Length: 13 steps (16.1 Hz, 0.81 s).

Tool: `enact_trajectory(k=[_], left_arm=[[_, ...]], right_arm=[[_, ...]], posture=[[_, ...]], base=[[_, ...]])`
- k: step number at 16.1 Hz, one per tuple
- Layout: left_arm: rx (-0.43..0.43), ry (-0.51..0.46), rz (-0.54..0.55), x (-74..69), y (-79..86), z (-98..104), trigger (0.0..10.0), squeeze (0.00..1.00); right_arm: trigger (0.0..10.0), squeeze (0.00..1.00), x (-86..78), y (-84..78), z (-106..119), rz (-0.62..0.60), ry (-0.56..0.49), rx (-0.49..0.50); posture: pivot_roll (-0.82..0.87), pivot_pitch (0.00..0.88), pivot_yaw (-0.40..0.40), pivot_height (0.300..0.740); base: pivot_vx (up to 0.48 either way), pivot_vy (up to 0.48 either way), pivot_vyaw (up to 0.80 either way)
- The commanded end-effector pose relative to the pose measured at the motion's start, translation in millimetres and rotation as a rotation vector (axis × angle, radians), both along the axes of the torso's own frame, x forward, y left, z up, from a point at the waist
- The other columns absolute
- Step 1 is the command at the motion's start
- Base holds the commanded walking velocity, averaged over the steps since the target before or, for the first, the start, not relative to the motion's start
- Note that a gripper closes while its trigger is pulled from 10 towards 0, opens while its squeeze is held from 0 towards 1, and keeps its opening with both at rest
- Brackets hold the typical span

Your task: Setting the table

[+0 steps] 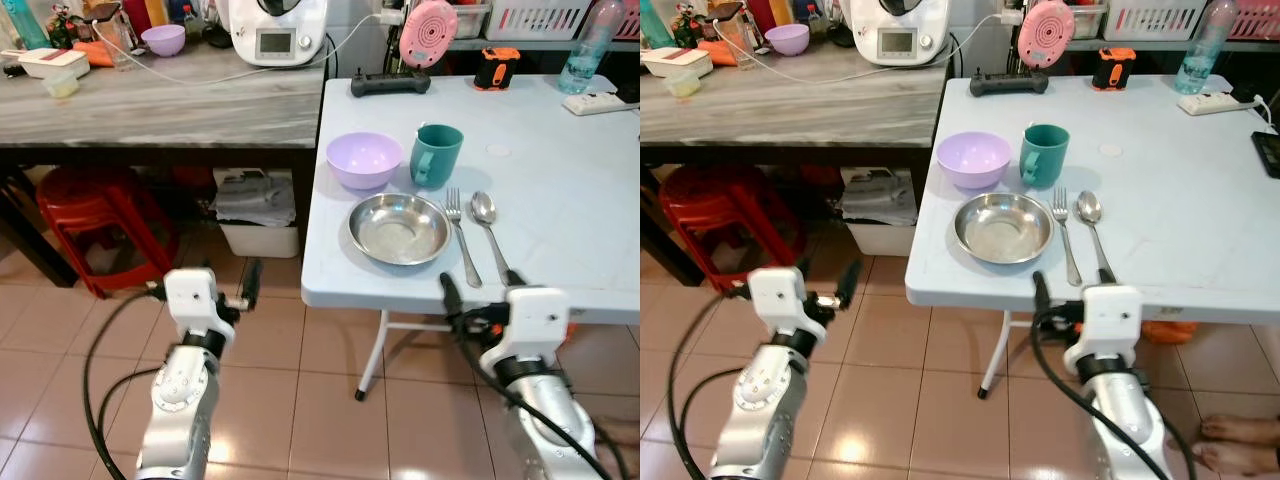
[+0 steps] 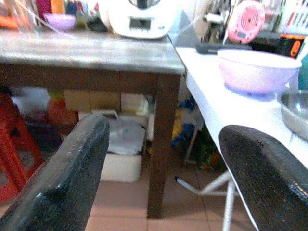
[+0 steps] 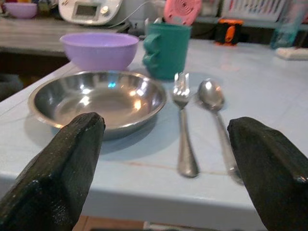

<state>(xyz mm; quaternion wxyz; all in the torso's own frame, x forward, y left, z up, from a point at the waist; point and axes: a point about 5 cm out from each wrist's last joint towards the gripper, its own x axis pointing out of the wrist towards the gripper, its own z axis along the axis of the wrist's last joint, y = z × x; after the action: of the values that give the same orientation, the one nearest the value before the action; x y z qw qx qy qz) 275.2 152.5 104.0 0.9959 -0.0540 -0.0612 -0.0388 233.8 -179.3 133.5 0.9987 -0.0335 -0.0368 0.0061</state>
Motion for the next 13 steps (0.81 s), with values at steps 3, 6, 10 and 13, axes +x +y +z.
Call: enact_trajectory(k=[3, 6, 10, 13], left_arm=[[0.042, -0.011, 0.049, -12.5, 20.0, 4.1, 10.0, 0.00], [0.044, 0.029, 0.056, -19.5, 24.5, -5.8, 10.0, 0.00], [0.045, 0.044, 0.027, -22.1, 22.4, -11.0, 10.0, 0.00], [0.015, 0.023, -0.015, -17.2, 13.9, -4.3, 10.0, 0.00]], right_arm=[[10.0, 0.00, -3.4, 0.9, 3.0, -0.011, -0.019, 0.011], [10.0, 0.00, -5.2, -1.3, 1.9, -0.023, -0.015, 0.012], [10.0, 0.00, -6.3, -2.9, 0.8, -0.034, -0.011, 0.012], [10.0, 0.00, -2.5, -2.8, 1.6, -0.035, -0.015, 0.012]], posture=[[-0.12, 0.086, 0.050, 0.740], [-0.12, 0.088, 0.054, 0.740], [-0.12, 0.086, 0.055, 0.740], [-0.12, 0.082, 0.055, 0.740]], base=[[0.000, 0.000, 0.00], [0.000, 0.000, 0.00], [0.000, 0.000, 0.00], [0.000, 0.000, -0.53]])
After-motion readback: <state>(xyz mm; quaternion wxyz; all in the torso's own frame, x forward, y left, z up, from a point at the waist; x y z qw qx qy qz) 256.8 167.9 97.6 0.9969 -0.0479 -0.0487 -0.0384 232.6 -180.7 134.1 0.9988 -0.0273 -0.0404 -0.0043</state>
